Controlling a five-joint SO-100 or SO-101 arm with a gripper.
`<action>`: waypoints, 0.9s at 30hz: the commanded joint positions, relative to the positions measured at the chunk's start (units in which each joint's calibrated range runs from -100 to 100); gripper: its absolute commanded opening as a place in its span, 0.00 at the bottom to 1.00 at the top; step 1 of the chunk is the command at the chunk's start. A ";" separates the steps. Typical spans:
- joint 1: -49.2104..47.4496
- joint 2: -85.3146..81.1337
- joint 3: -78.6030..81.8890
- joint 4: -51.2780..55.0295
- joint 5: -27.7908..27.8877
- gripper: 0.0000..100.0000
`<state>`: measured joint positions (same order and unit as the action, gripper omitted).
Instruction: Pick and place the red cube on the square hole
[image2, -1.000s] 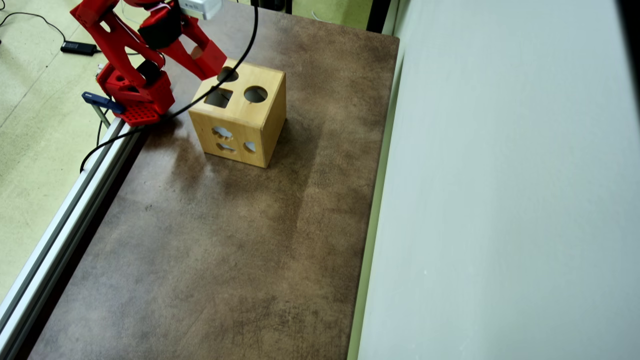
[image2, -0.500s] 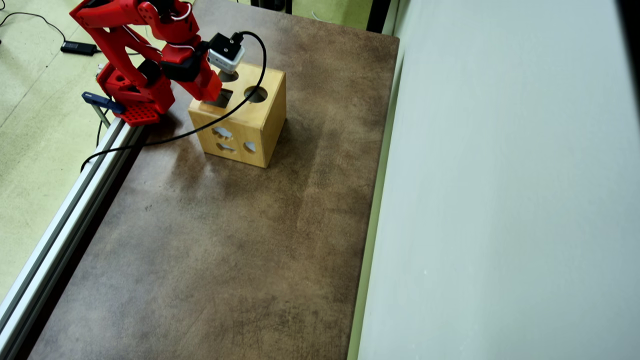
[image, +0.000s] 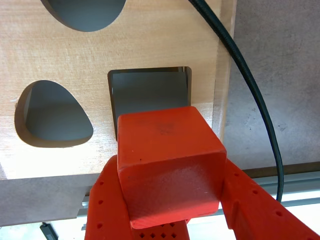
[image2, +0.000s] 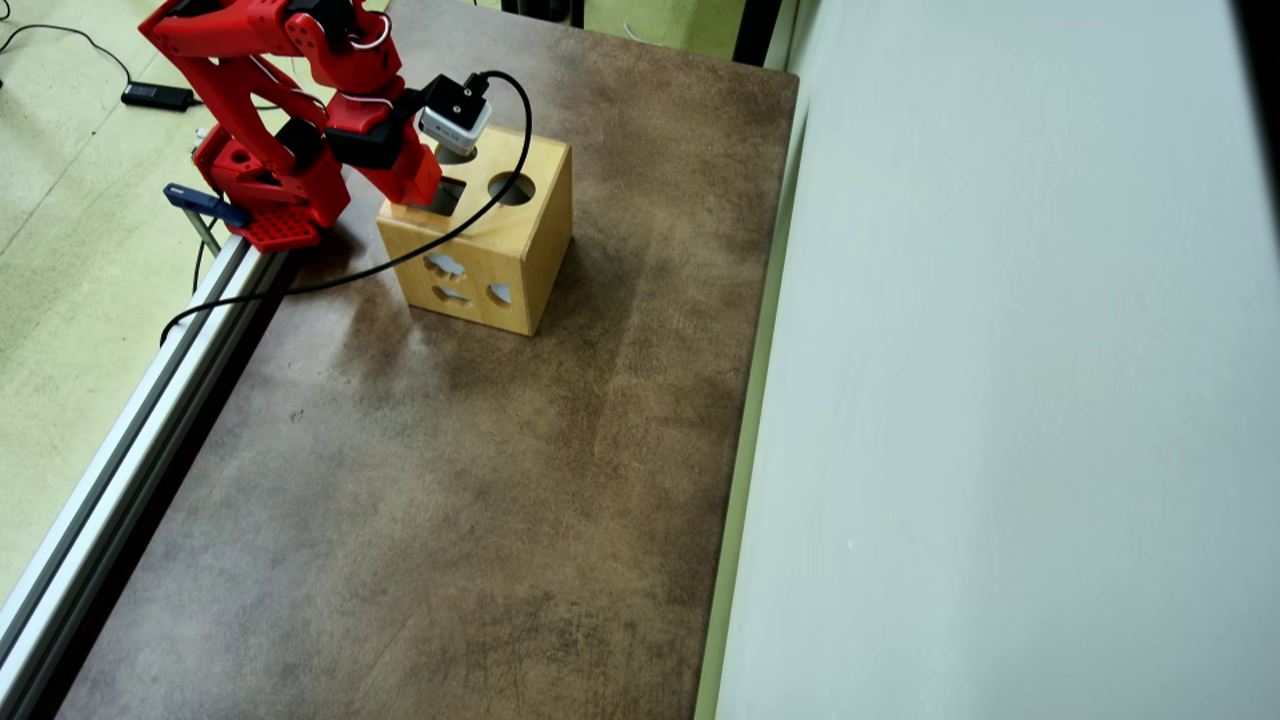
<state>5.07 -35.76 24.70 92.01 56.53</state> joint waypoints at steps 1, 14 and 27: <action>-0.24 -1.65 -4.84 -0.69 -0.29 0.03; -1.95 -0.80 -4.48 -5.12 -3.32 0.03; -1.95 -0.63 -0.72 -8.82 -2.74 0.03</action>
<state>3.34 -35.76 22.89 84.42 53.46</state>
